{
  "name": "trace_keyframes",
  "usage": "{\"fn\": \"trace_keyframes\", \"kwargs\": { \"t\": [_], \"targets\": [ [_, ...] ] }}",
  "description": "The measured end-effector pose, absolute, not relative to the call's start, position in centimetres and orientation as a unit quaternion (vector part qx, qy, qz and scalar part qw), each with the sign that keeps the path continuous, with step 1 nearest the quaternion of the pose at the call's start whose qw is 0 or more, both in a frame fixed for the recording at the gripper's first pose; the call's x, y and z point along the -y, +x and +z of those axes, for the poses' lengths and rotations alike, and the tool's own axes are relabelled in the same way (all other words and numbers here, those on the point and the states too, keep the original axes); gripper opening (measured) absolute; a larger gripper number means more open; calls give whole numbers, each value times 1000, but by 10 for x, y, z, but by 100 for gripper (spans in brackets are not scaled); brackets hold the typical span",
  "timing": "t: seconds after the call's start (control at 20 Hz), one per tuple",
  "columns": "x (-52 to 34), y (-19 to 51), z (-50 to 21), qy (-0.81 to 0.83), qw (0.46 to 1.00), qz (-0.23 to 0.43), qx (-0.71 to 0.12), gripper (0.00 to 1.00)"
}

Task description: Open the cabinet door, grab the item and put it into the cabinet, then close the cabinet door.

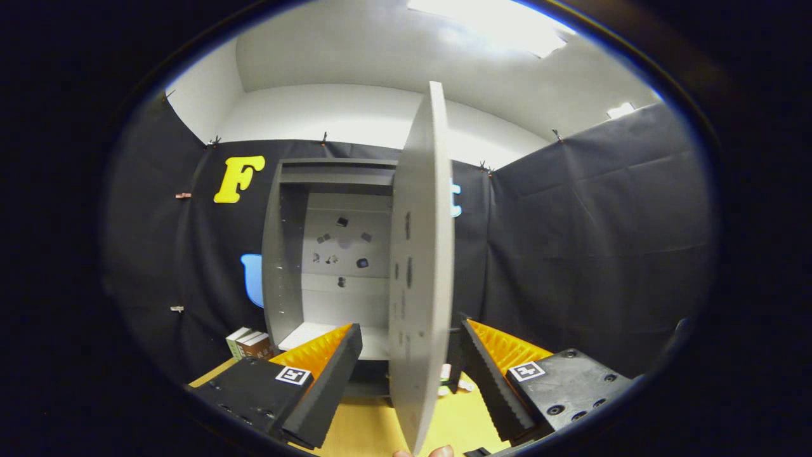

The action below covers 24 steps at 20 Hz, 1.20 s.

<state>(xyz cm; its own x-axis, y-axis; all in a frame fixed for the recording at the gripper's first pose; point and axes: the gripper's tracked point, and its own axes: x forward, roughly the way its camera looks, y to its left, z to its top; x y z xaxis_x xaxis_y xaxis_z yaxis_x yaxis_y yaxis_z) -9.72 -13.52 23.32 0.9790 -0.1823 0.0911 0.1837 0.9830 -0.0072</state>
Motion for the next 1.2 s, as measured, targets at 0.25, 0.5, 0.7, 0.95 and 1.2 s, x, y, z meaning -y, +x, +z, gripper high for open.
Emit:
{"fn": "trace_keyframes", "kwargs": {
  "t": [0.25,0.5,0.7,0.95,1.2],
  "targets": [
    [224,-108,222,0,983,-182,34,97],
    [282,-80,180,9,973,-229,-13,98],
    [289,-44,152,2,975,-216,-42,98],
    [272,-15,136,20,982,-179,-57,98],
    [268,-13,130,52,983,-162,-64,95]
  ]
}}
